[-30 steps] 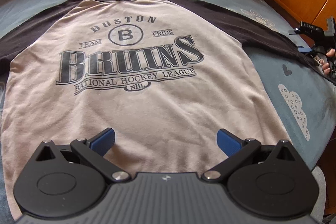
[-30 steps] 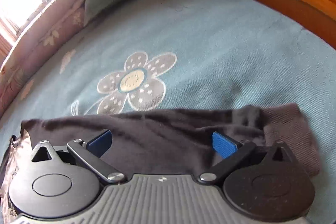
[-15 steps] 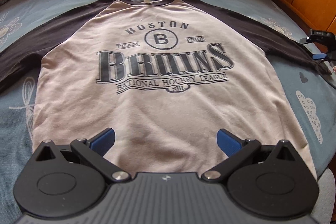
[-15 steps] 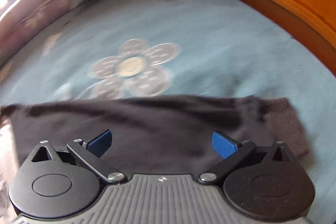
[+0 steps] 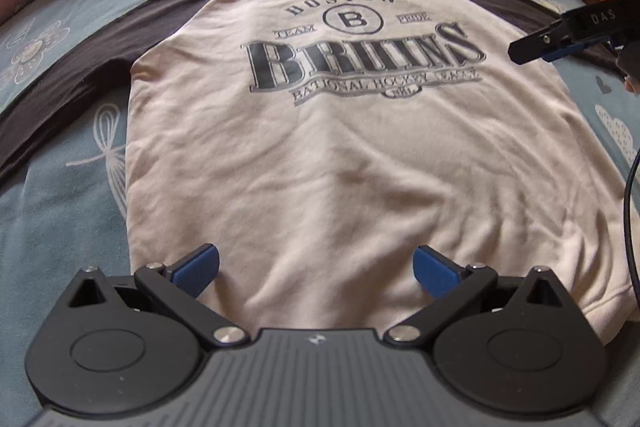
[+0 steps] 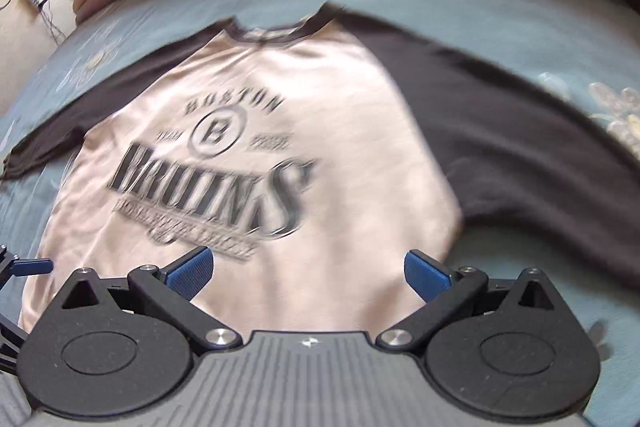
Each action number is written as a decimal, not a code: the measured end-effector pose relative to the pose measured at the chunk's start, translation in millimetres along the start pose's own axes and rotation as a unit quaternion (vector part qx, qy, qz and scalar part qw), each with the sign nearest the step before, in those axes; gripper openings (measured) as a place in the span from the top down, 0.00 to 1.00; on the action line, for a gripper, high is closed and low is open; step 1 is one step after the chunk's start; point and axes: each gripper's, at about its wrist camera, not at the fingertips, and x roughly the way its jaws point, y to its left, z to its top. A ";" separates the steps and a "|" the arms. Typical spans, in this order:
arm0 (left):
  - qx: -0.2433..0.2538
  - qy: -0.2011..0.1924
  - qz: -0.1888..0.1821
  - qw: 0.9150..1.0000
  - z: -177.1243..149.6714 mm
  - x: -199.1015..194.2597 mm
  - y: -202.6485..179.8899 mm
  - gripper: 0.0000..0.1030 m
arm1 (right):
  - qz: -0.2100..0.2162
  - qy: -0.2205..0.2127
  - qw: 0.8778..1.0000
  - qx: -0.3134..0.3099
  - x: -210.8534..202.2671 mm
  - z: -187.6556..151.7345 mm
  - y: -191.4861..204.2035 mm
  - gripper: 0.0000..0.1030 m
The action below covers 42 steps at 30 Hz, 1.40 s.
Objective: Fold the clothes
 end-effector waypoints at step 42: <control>-0.071 -0.051 -0.071 0.994 2.9 7.4 25.9 0.01 | -0.013 -0.054 0.994 0.090 -7.7 -108.1 50.3 0.00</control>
